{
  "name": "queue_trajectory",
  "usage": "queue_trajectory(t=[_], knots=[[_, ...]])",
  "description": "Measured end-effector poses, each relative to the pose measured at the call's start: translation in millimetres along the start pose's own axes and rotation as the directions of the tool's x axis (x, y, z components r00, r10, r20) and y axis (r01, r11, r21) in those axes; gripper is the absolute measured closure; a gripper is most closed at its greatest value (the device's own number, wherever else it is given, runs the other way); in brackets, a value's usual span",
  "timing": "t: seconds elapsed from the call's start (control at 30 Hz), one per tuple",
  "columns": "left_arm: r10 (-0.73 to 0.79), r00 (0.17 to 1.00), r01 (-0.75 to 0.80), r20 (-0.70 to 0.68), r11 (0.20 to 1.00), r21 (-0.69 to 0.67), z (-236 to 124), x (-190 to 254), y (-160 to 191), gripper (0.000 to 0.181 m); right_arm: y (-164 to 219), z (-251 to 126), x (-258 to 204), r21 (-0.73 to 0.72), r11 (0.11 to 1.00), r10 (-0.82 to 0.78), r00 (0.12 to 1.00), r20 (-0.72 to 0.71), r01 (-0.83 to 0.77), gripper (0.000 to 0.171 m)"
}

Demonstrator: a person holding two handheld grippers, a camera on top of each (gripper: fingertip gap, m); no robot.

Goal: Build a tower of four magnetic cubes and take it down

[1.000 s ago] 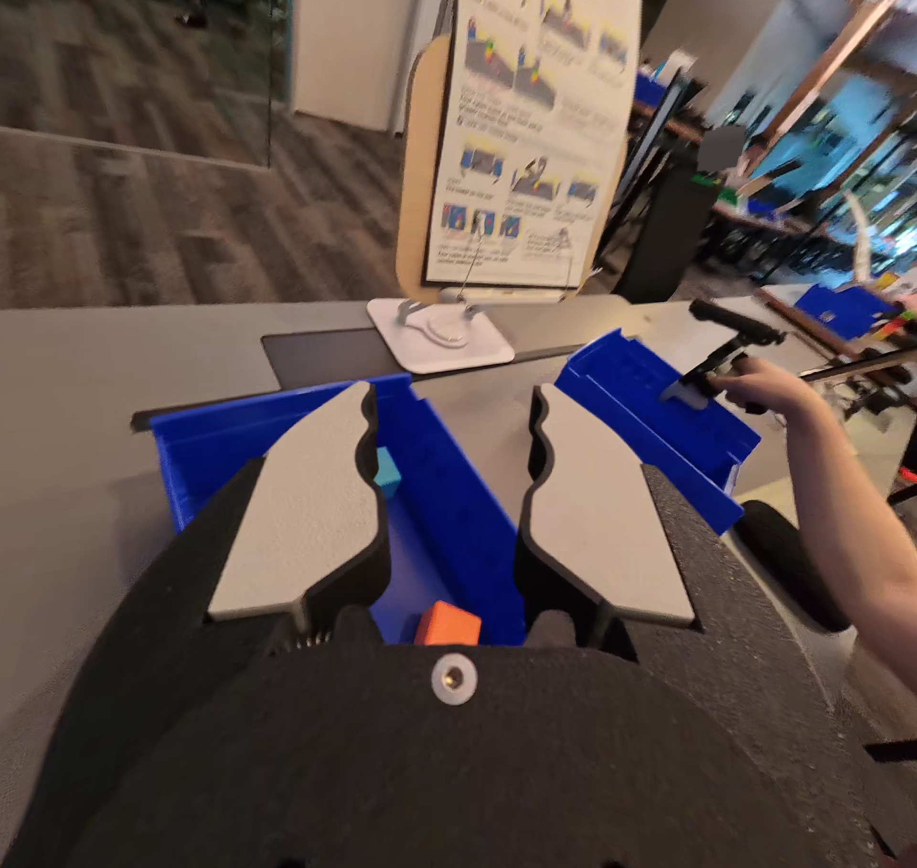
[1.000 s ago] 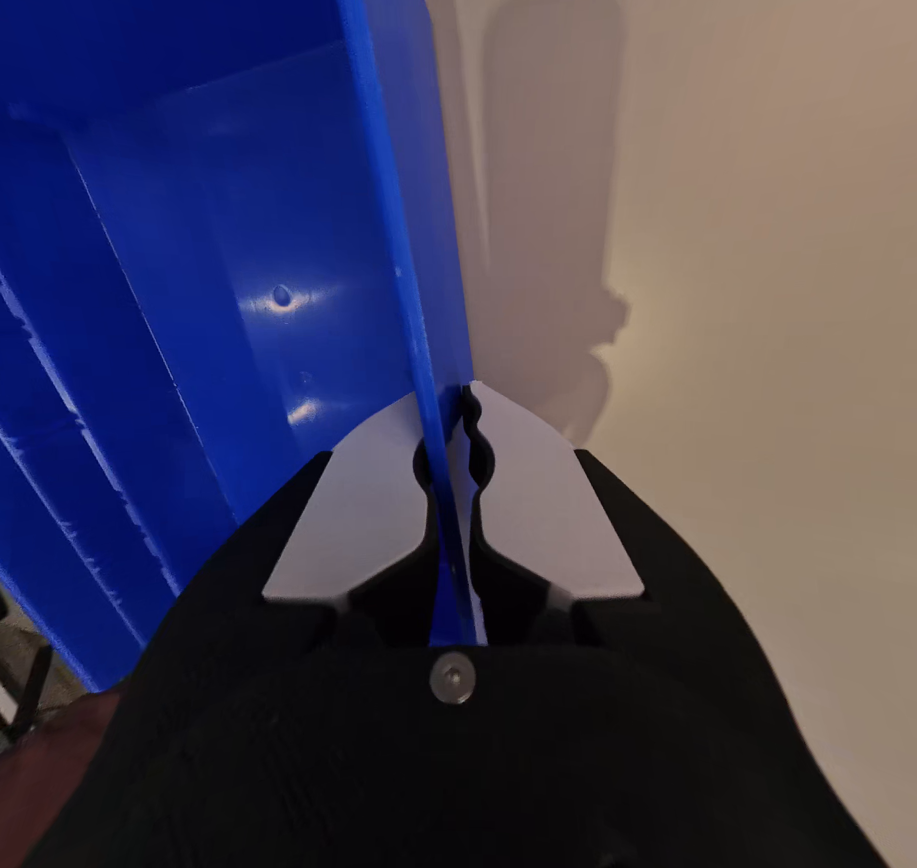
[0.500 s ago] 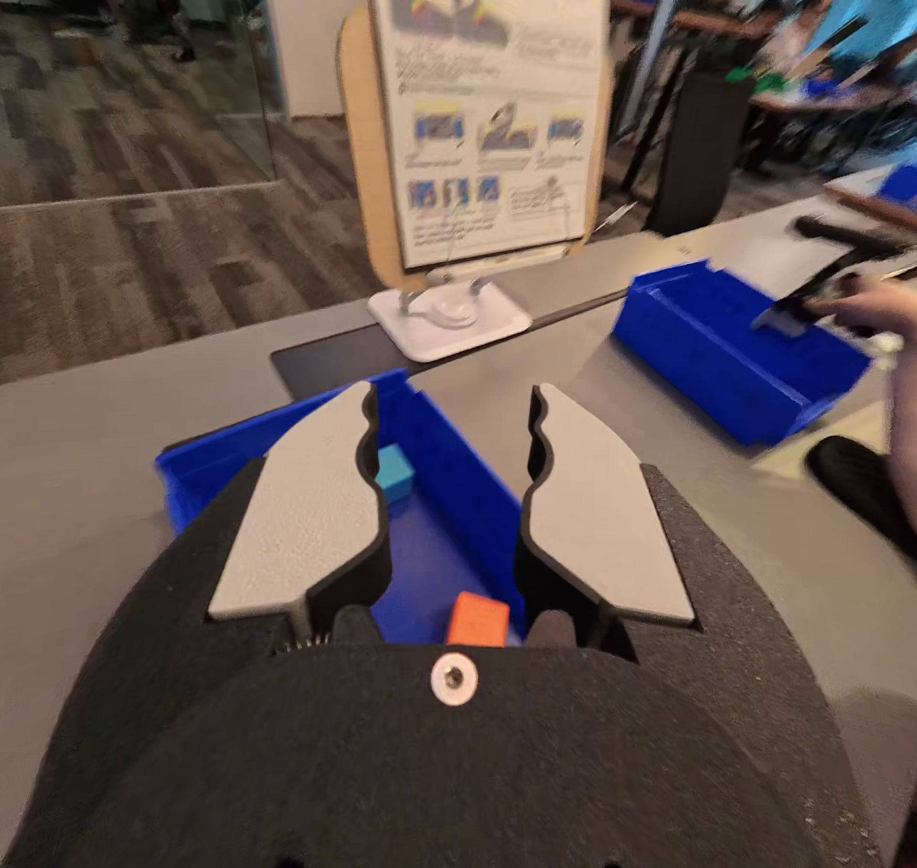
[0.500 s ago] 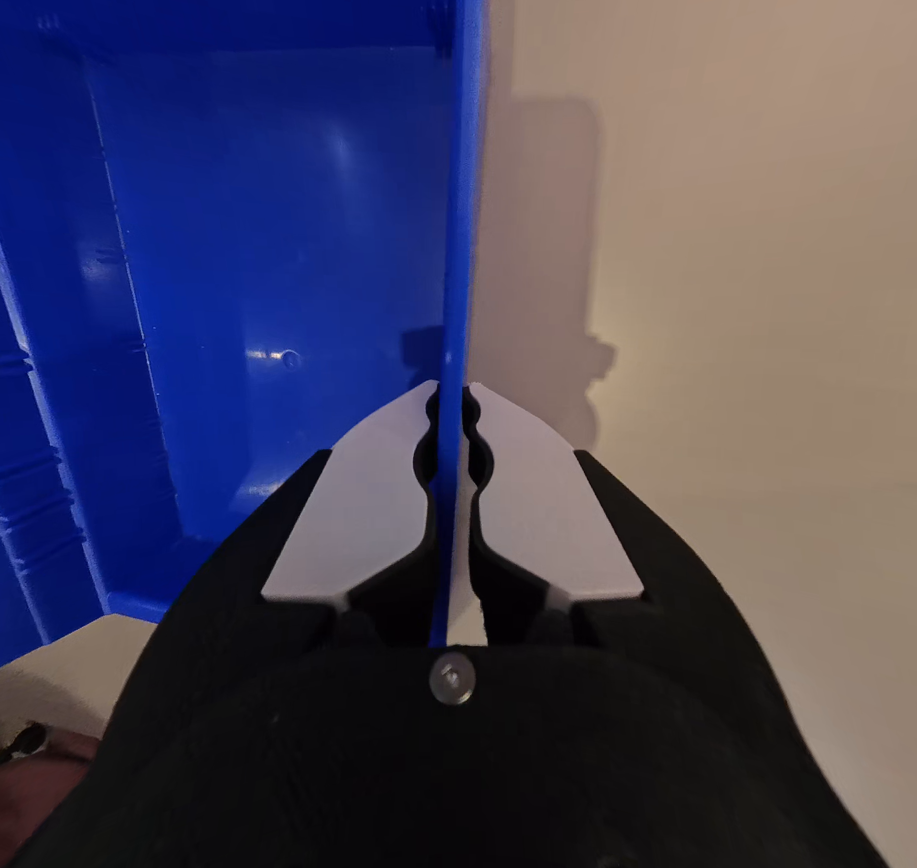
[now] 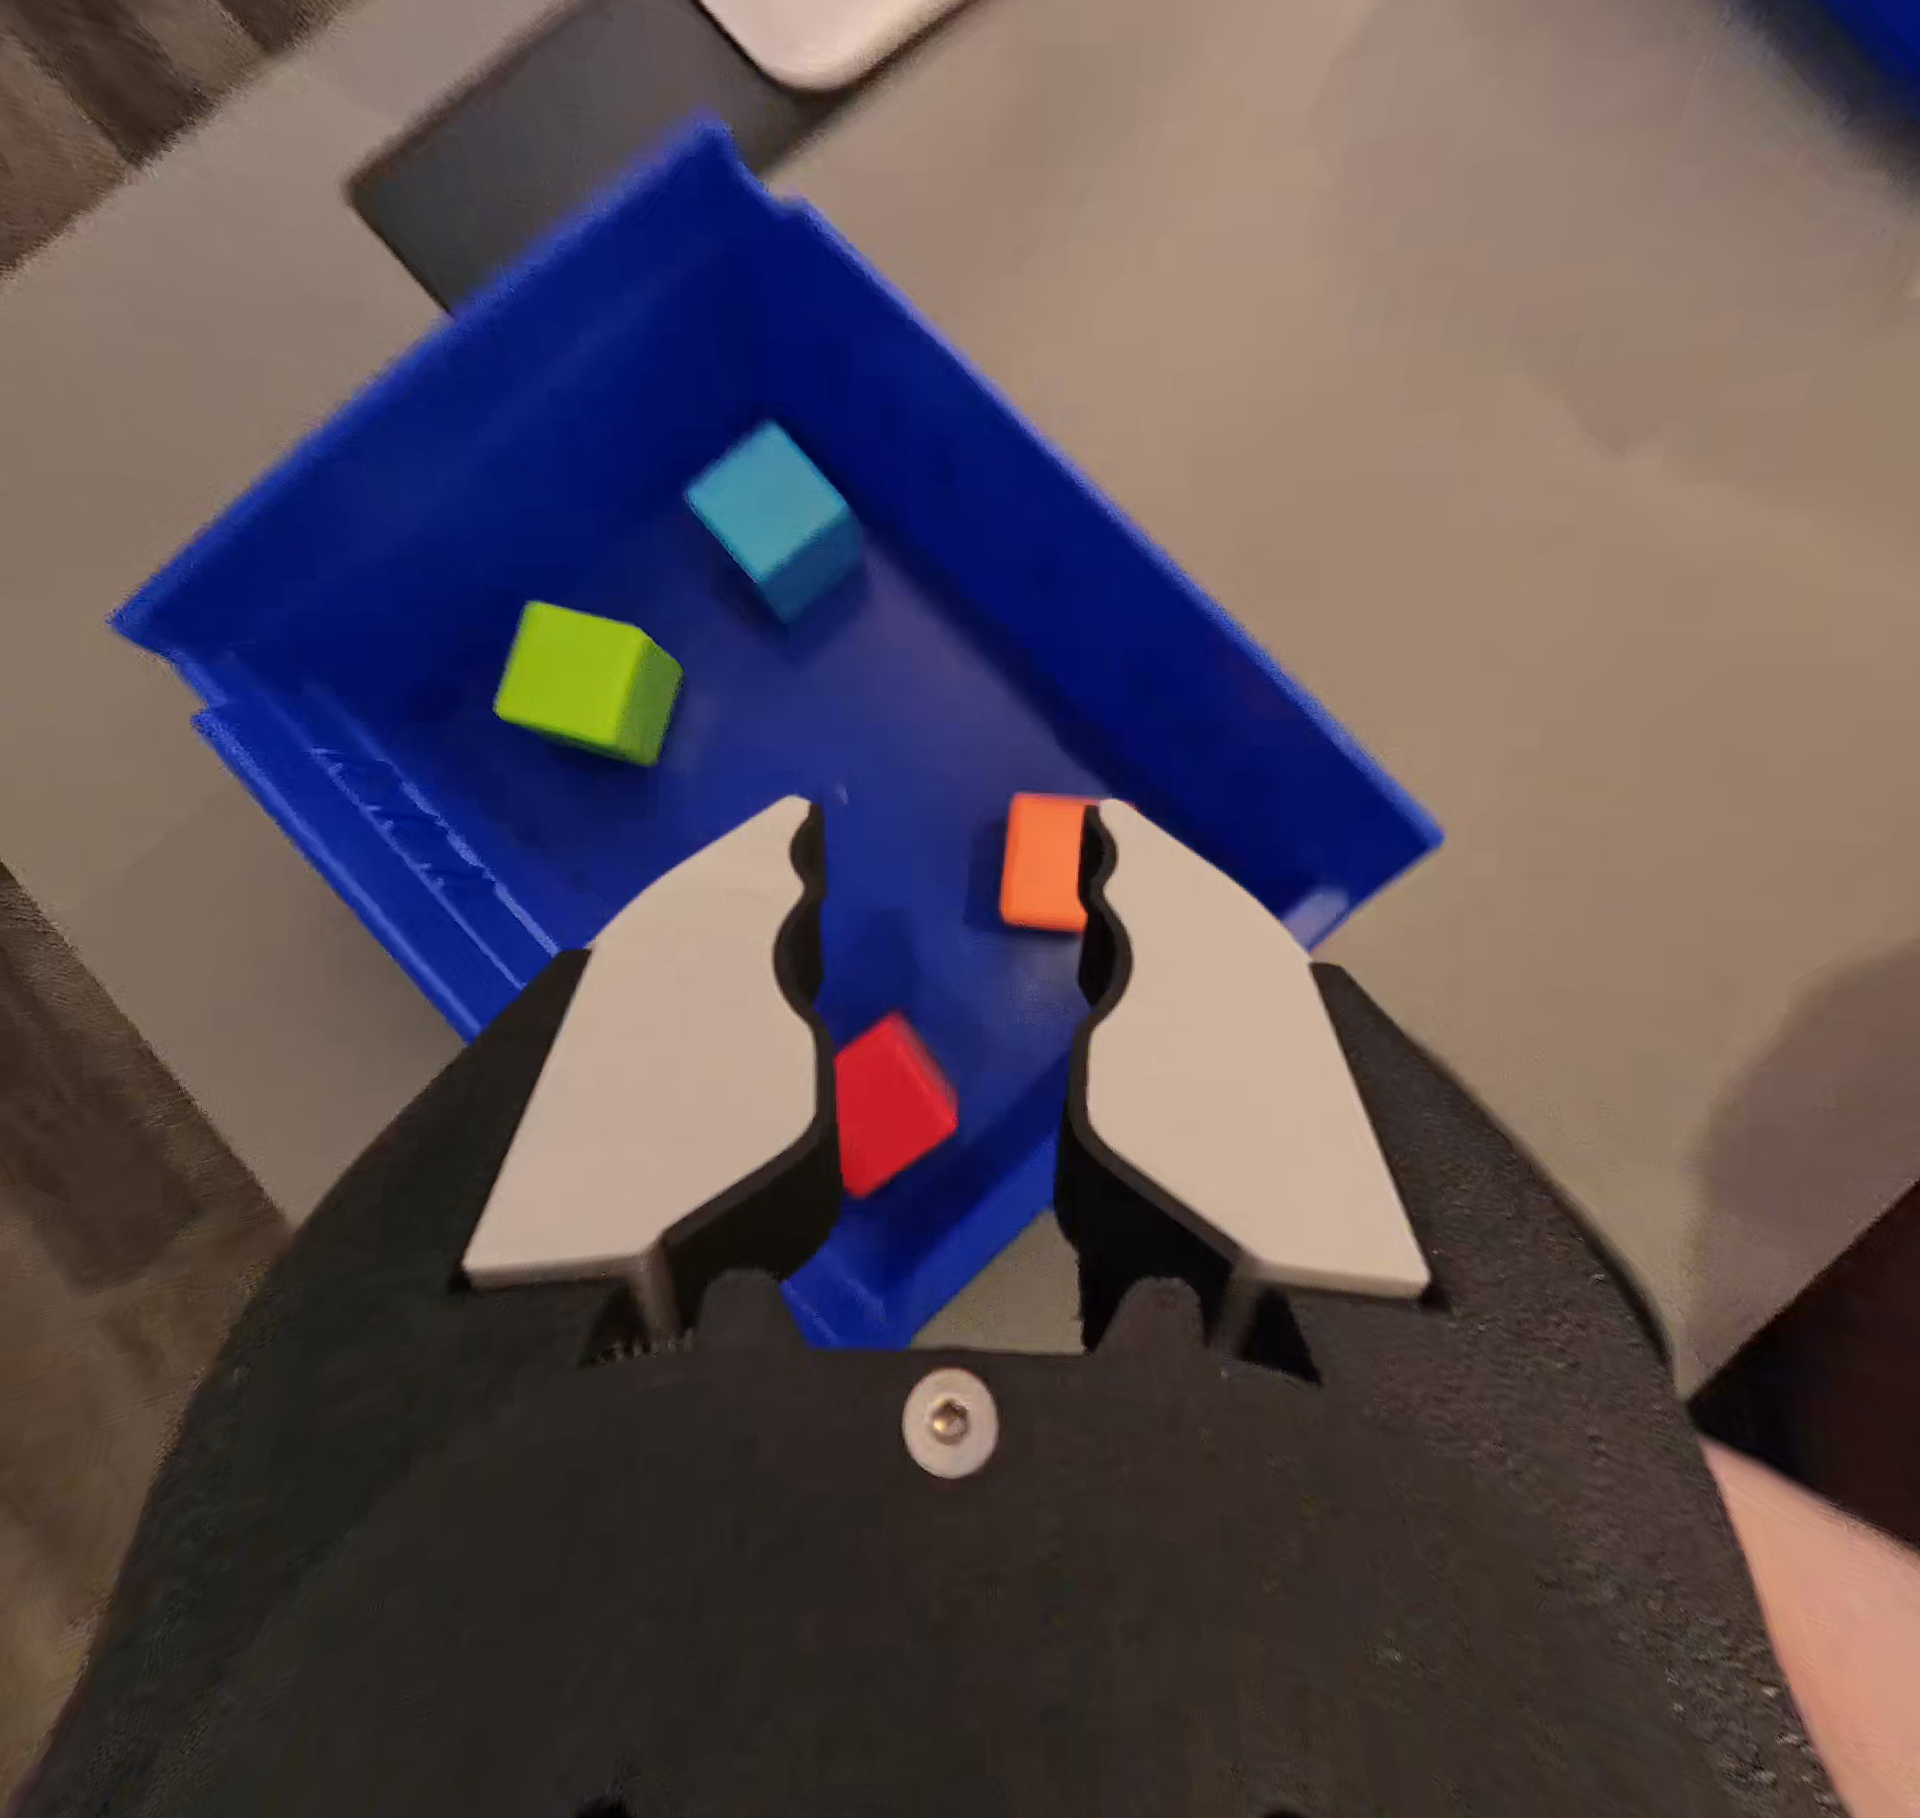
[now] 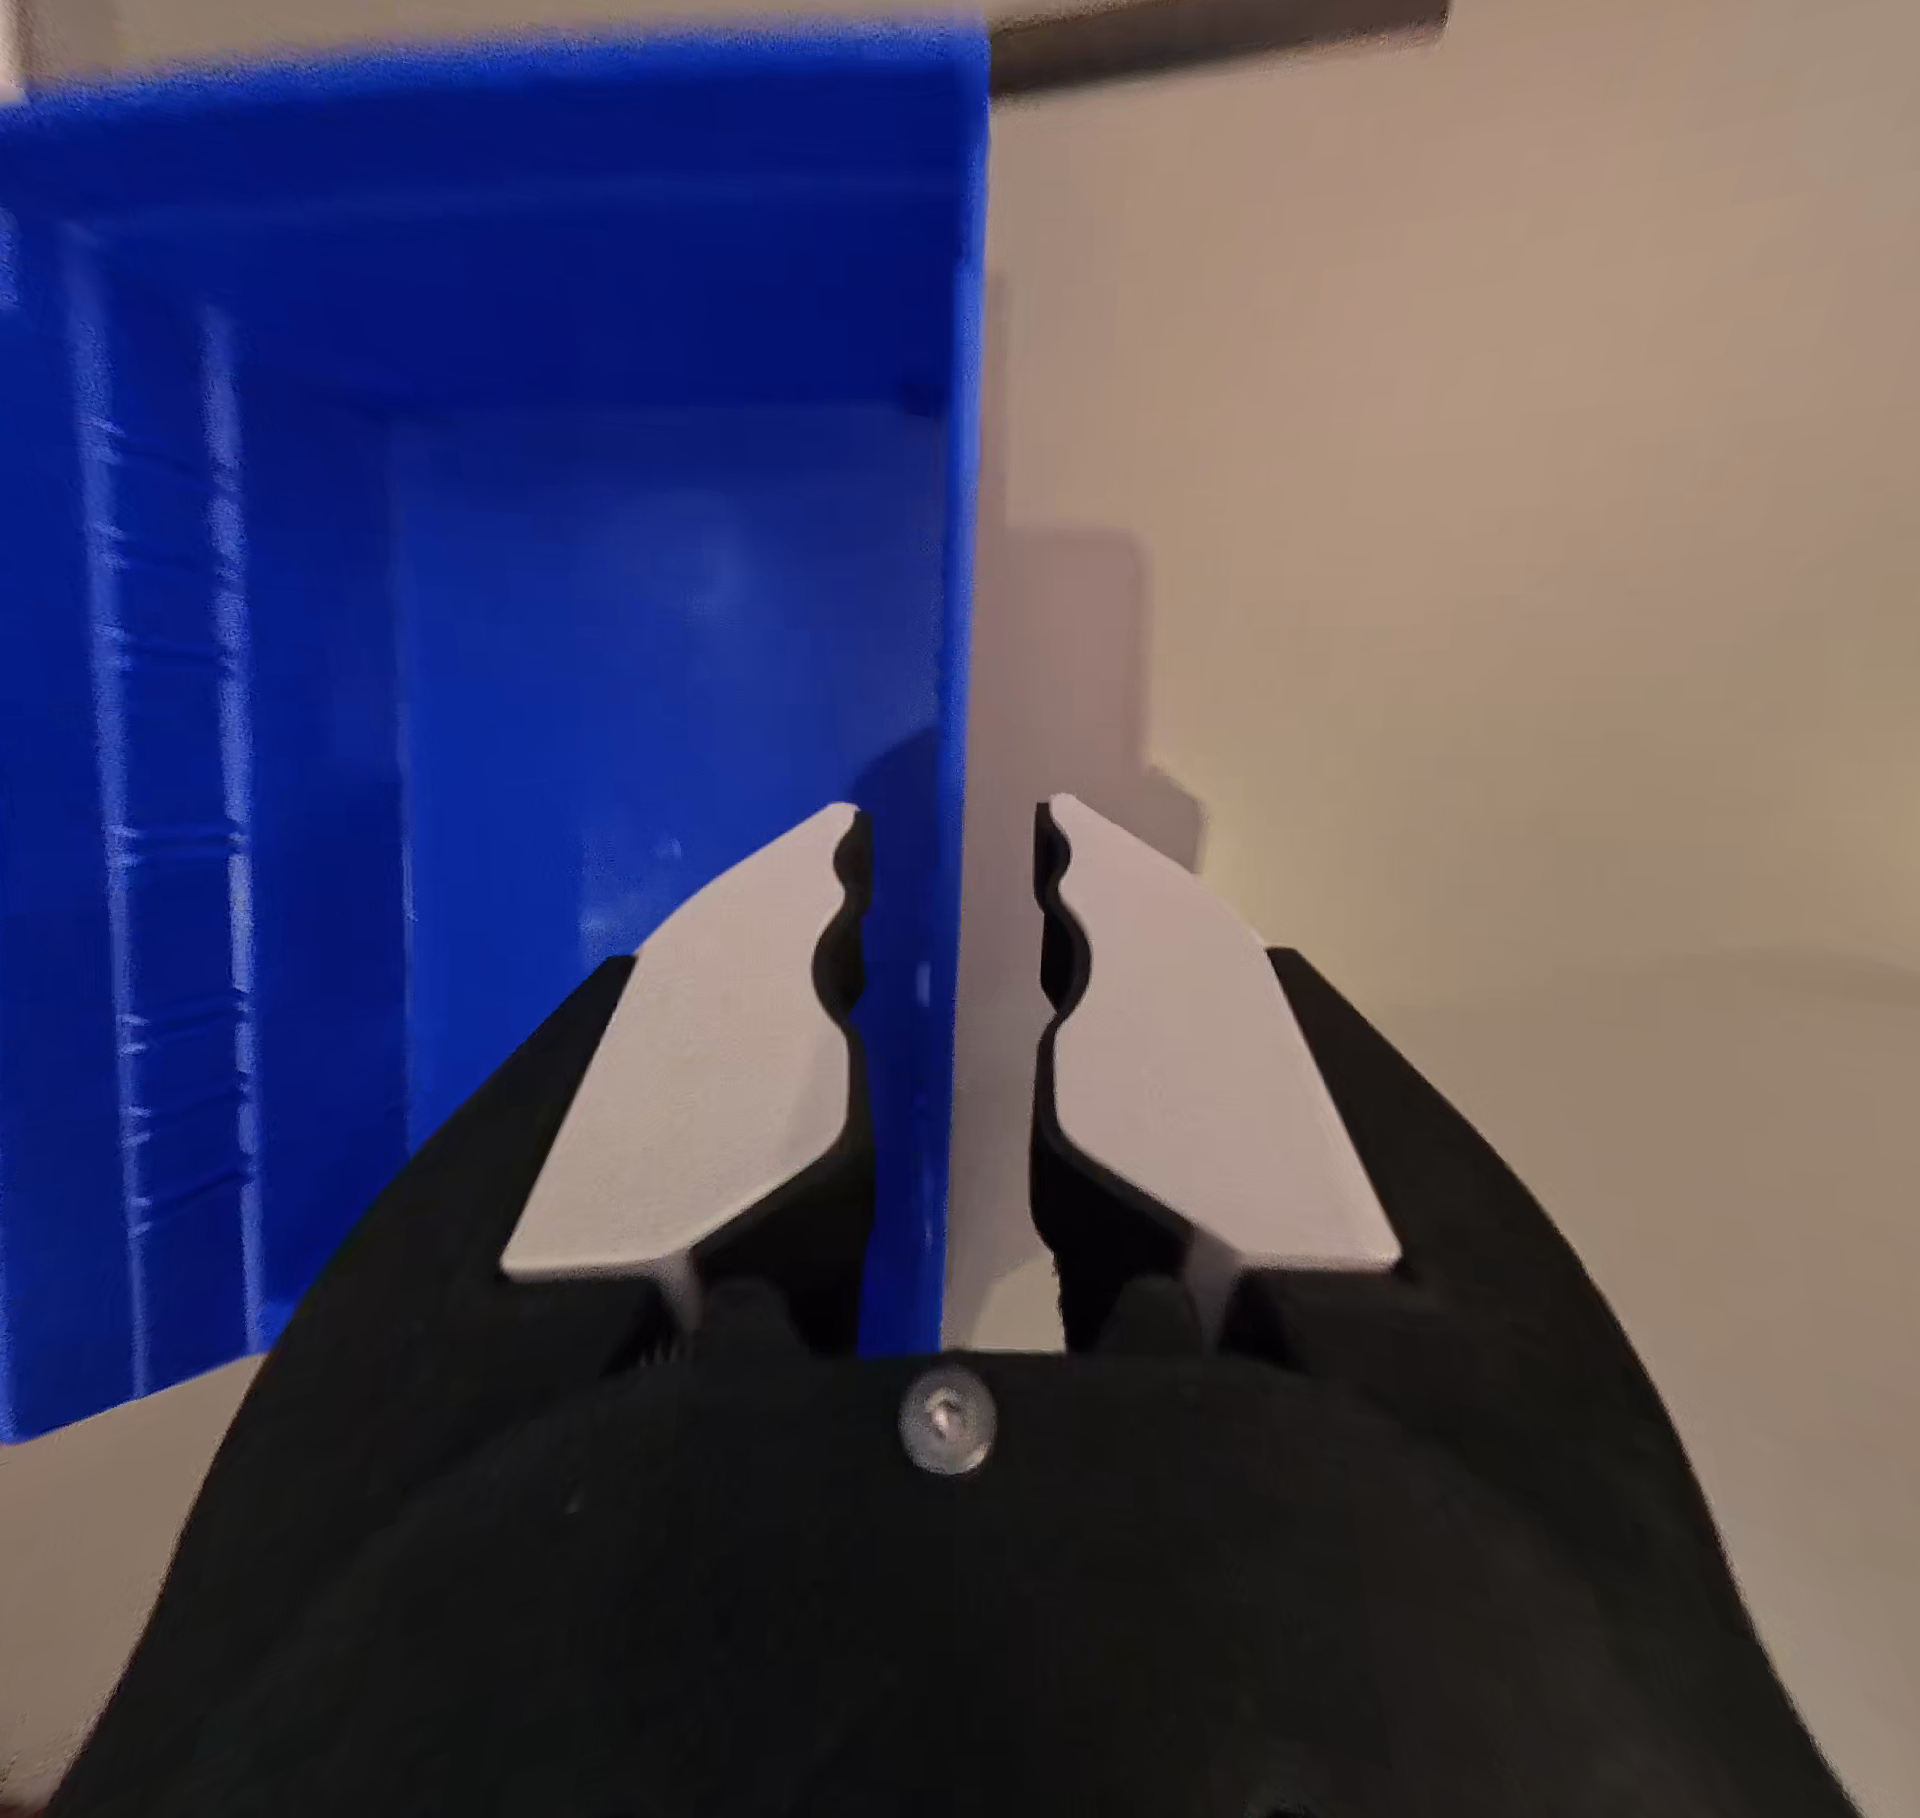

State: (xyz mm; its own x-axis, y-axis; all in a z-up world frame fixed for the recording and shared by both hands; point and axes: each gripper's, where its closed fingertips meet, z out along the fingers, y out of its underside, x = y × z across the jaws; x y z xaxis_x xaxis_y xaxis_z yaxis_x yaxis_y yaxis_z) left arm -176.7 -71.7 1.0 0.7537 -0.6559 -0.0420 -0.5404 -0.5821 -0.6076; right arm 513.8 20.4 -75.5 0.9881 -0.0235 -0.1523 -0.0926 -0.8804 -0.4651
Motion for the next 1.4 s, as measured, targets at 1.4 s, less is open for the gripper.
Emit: queue_trajectory(t=[1.4], knots=[[0.401, 0.851, -0.333, 0.34, 0.911, -0.242, -4, 6, -9, 0.132, -60, -90, -33, 0.484, 0.875, -0.061, 0.994, 0.09, 0.009, 0.146]])
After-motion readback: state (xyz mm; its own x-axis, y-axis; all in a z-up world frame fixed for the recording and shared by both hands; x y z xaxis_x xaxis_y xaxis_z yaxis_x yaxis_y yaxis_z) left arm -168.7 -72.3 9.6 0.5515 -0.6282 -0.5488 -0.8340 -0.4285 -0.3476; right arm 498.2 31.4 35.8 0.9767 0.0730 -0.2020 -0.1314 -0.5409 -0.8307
